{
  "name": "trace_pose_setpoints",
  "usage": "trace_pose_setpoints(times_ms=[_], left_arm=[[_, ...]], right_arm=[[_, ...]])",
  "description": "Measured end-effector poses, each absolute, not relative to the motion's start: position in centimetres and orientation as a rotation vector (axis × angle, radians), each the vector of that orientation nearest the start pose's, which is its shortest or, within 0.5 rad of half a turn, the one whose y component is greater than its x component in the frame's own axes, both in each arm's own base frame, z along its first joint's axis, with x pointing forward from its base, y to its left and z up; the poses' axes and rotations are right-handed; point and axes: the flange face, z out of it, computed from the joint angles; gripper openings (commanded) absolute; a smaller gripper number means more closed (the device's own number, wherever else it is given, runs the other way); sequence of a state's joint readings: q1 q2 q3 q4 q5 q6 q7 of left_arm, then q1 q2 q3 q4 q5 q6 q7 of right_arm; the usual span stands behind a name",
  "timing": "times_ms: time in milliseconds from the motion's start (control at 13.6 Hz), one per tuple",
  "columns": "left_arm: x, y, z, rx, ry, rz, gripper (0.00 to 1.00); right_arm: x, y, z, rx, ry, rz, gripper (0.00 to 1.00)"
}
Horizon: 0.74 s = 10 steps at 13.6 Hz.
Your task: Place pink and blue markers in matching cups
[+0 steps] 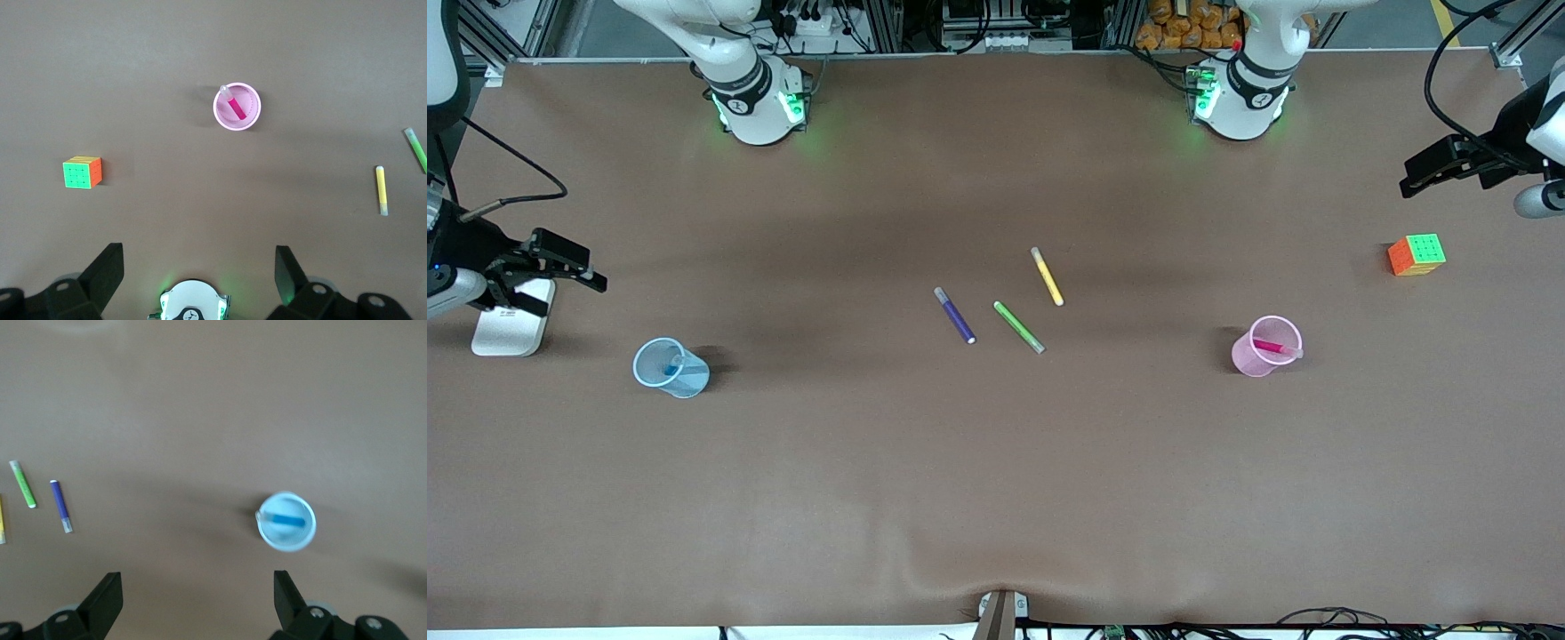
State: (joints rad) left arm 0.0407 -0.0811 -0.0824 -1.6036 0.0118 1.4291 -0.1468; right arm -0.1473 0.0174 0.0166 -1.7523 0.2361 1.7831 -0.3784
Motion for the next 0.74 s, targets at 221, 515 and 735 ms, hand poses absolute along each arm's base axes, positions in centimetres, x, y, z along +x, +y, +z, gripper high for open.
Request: trace_pose_setpoints(times_ms=[221,515,735], left_arm=[[51.3,-2.9,64.8,-3.142,-0.155,0.124,1.0],[51.3,-3.1,65.7,-3.154,-0.15,0.099,1.0],[51.2,-3.7,65.6,-3.153,-0.132,0.107,1.0]], right_arm=[[56.1,-5.2,57.4,-2.968,-0.111,0.004,1.0],[55.2,-4.2,59.7,-3.017,0.054,0.066,1.0],[54.5,-3.9,61.5,-3.037,0.137,0.107,1.0]])
